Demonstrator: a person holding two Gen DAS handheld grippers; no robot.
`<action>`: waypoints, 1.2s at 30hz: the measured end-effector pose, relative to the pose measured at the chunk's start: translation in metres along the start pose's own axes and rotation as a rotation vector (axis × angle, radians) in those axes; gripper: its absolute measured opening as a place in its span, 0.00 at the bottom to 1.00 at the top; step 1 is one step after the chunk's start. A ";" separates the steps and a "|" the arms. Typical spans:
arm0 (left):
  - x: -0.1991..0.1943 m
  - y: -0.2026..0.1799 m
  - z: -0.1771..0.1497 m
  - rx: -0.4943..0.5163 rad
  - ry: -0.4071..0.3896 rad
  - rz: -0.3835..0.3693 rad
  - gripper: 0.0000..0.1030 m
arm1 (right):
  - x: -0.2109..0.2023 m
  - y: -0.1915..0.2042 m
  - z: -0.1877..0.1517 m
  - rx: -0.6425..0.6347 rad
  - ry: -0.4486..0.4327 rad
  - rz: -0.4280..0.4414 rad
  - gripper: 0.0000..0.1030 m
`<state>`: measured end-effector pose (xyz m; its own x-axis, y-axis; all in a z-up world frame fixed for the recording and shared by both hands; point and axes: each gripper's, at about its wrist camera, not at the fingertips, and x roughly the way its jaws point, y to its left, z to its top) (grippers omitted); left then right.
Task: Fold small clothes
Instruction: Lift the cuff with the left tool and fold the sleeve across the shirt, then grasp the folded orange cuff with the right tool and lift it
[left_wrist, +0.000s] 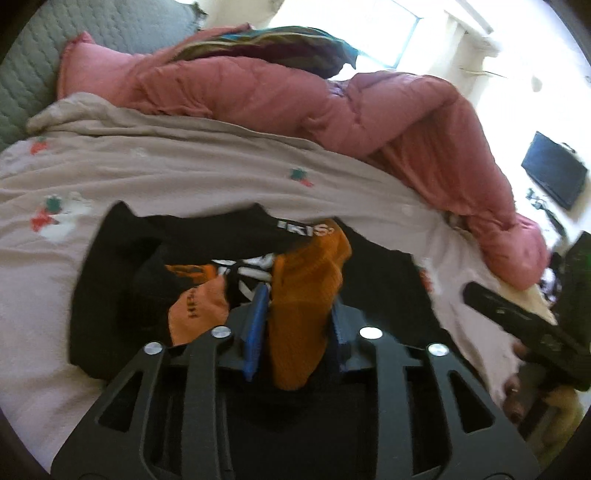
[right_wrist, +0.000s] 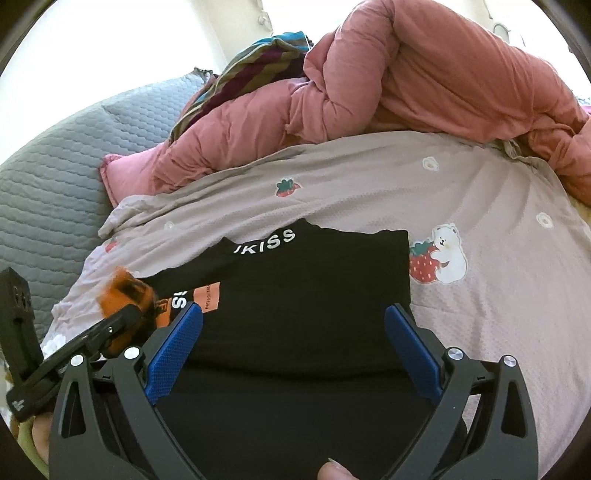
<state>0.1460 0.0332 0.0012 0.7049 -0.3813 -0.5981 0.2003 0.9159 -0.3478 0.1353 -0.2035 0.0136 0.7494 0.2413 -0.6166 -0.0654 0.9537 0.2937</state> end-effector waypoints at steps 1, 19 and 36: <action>-0.002 -0.003 0.000 0.010 0.000 -0.032 0.41 | 0.000 0.001 0.000 -0.002 0.003 0.002 0.95; -0.037 0.074 0.022 -0.119 -0.078 0.283 0.64 | 0.051 0.061 -0.031 0.012 0.227 0.164 0.95; -0.057 0.098 0.026 -0.232 -0.138 0.261 0.67 | 0.079 0.078 -0.010 0.057 0.205 0.233 0.12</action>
<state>0.1429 0.1474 0.0198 0.8000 -0.1038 -0.5910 -0.1464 0.9214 -0.3599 0.1834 -0.1085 -0.0195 0.5698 0.4886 -0.6608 -0.1786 0.8584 0.4808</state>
